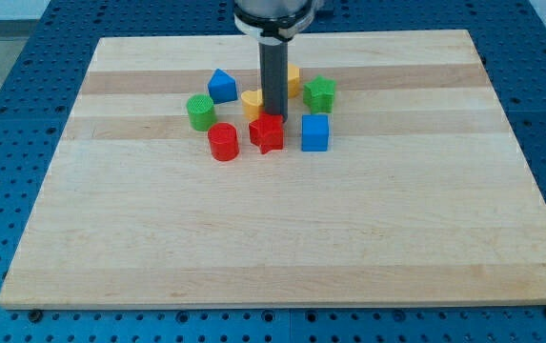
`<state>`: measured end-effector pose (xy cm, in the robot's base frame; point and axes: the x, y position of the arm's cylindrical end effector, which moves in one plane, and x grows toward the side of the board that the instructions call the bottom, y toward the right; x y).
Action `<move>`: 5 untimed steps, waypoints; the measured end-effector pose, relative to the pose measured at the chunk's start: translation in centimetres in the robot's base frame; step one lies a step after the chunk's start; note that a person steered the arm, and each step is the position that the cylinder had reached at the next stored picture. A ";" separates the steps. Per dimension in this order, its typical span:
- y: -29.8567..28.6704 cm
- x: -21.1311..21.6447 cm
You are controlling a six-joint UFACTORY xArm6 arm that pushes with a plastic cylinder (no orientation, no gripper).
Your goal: Keep blue cube in between red star and green star
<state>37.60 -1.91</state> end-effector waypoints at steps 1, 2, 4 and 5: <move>-0.8 0.6; -0.9 1.2; -0.9 1.0; -0.4 -0.6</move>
<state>36.99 -2.30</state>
